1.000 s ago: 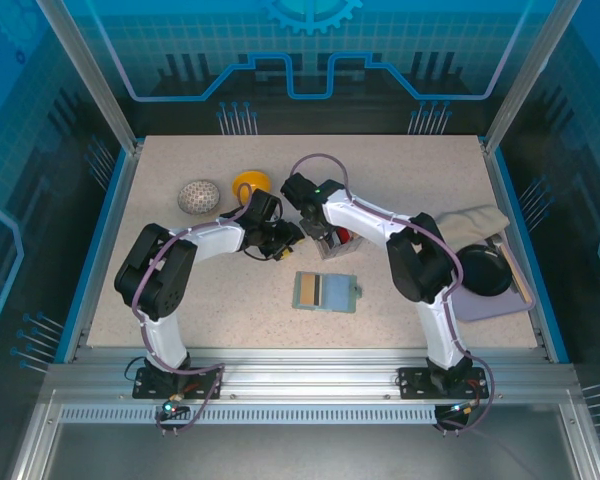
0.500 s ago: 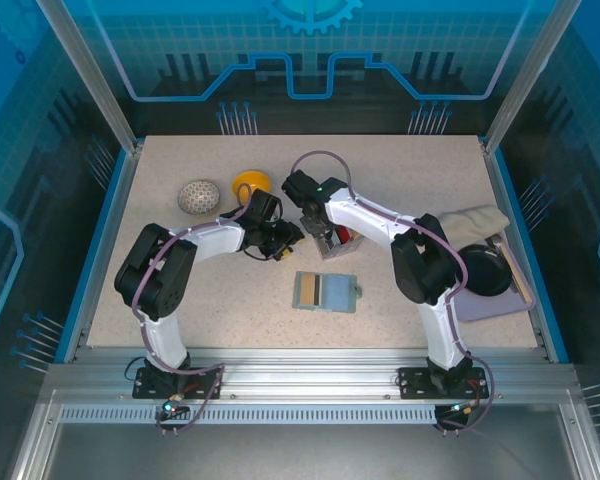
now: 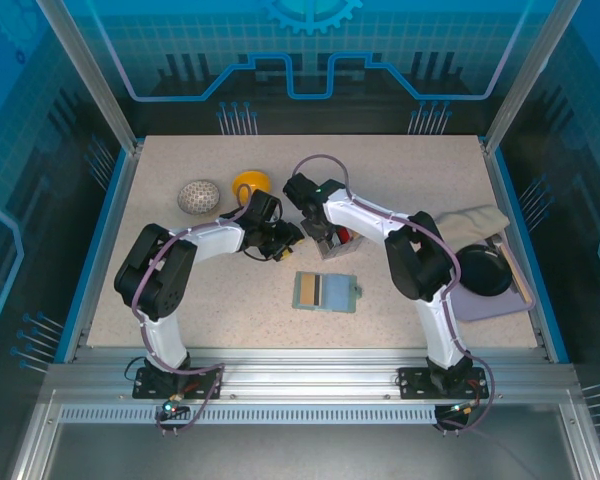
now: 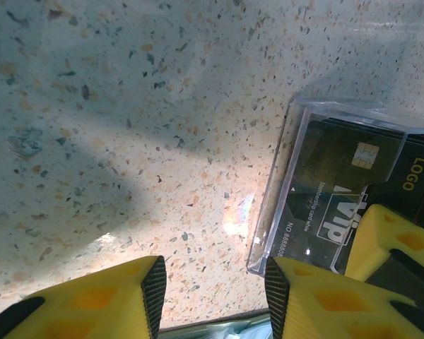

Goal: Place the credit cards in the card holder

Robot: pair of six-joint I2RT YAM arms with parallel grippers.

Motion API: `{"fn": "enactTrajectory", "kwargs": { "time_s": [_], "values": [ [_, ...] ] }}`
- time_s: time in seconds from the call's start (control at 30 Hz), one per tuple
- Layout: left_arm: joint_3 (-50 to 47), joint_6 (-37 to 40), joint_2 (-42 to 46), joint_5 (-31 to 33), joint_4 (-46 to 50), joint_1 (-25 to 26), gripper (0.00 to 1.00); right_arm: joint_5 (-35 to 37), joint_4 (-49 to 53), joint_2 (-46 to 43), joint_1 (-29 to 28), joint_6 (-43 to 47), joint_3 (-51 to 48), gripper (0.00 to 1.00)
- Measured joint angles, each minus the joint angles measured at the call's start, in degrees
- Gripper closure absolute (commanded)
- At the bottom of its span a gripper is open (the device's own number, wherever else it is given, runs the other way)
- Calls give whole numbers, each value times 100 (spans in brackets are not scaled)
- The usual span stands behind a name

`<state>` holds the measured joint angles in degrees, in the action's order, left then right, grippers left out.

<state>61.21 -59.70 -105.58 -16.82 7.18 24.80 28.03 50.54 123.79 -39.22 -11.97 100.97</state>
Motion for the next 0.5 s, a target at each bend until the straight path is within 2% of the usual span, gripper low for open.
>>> {"fn": "enactTrajectory", "kwargs": {
  "time_s": [0.5],
  "values": [
    [0, 0, 0, 0, 0, 0, 55, 372, -22, -79, 0, 17, -17, 67]
  ]
}}
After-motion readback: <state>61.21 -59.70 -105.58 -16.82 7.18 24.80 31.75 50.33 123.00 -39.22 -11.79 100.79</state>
